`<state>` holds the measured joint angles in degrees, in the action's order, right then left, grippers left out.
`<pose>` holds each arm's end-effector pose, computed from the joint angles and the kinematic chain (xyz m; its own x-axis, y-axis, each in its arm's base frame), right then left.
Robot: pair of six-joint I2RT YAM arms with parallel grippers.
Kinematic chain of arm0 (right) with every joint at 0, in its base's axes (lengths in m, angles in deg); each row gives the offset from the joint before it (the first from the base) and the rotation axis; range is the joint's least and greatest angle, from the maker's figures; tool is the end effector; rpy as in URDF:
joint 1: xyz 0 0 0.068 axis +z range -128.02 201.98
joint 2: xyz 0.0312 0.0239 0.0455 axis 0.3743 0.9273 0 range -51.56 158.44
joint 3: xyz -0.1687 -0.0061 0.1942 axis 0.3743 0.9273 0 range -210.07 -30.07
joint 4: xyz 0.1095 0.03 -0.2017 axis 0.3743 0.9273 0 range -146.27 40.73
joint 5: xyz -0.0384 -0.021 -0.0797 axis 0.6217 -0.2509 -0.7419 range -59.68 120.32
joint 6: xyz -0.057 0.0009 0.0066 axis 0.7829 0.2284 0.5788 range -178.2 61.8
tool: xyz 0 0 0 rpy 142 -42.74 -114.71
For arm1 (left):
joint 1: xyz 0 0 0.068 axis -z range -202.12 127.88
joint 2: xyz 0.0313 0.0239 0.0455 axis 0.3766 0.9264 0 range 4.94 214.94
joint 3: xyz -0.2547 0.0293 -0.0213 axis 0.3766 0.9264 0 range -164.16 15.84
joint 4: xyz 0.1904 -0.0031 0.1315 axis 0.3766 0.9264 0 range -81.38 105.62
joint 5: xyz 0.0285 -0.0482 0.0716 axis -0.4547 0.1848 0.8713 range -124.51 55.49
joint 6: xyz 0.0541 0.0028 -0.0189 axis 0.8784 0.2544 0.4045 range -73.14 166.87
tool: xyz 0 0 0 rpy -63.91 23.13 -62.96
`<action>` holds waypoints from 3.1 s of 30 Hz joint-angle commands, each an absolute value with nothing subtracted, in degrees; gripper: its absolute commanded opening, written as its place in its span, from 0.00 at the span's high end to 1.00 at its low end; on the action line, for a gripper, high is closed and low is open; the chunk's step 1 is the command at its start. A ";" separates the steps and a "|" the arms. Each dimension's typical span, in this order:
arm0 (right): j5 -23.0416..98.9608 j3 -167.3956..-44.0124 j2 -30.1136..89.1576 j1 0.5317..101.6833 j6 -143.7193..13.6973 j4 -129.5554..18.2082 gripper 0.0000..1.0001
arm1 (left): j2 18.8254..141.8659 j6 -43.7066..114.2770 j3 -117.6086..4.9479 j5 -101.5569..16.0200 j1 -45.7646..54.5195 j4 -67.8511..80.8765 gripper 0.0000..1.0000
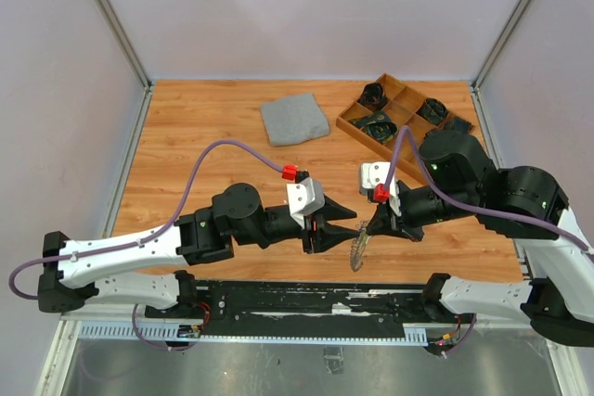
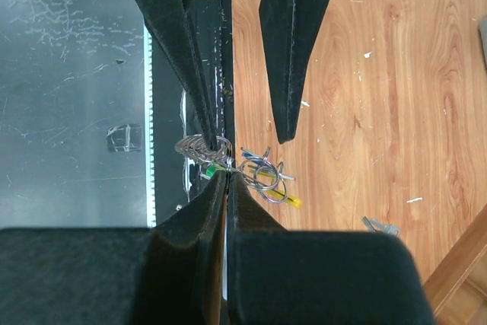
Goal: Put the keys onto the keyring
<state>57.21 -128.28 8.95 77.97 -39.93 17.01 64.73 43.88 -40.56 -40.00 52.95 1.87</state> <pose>0.0514 0.1090 0.4427 -0.0128 -0.5188 -0.8548 -0.9994 0.0330 -0.0051 0.0543 -0.2187 0.3817 -0.0363 -0.0650 -0.9972 0.9859 0.1610 -0.0464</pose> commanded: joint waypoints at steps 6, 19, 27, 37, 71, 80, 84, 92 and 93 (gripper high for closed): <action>57.73 -129.83 9.45 78.58 -38.70 17.93 0.99 | 66.78 45.12 -44.02 -43.77 52.67 2.61 0.58; 57.54 -130.00 9.47 78.58 -38.53 17.74 0.99 | 67.31 45.45 -44.33 -44.35 52.67 4.41 0.68; 57.83 -129.49 9.77 78.66 -38.68 17.82 0.99 | 68.00 45.46 -44.82 -44.92 52.67 3.96 0.75; 57.57 -129.13 9.69 78.62 -38.74 17.91 0.99 | 68.06 45.54 -45.07 -45.14 52.67 4.20 0.91; 39.63 -93.52 -15.32 78.50 -83.25 -35.96 0.60 | 55.12 40.93 -31.10 -30.23 52.67 -13.65 0.99; 48.30 -90.43 -14.97 77.29 -85.76 -43.36 0.61 | 52.23 40.27 -28.64 -30.93 52.67 -17.00 0.99; 50.81 -90.01 -15.58 77.30 -82.83 -44.42 0.64 | 51.74 39.97 -28.23 -33.72 52.67 -18.36 0.99; 59.33 -90.01 -15.32 77.26 -77.30 -47.20 0.70 | 52.86 38.88 -29.05 -41.81 52.67 -20.84 0.99; 60.06 -90.00 -15.26 77.27 -76.79 -47.48 0.71 | 53.17 38.82 -29.31 -42.34 52.67 -20.83 0.99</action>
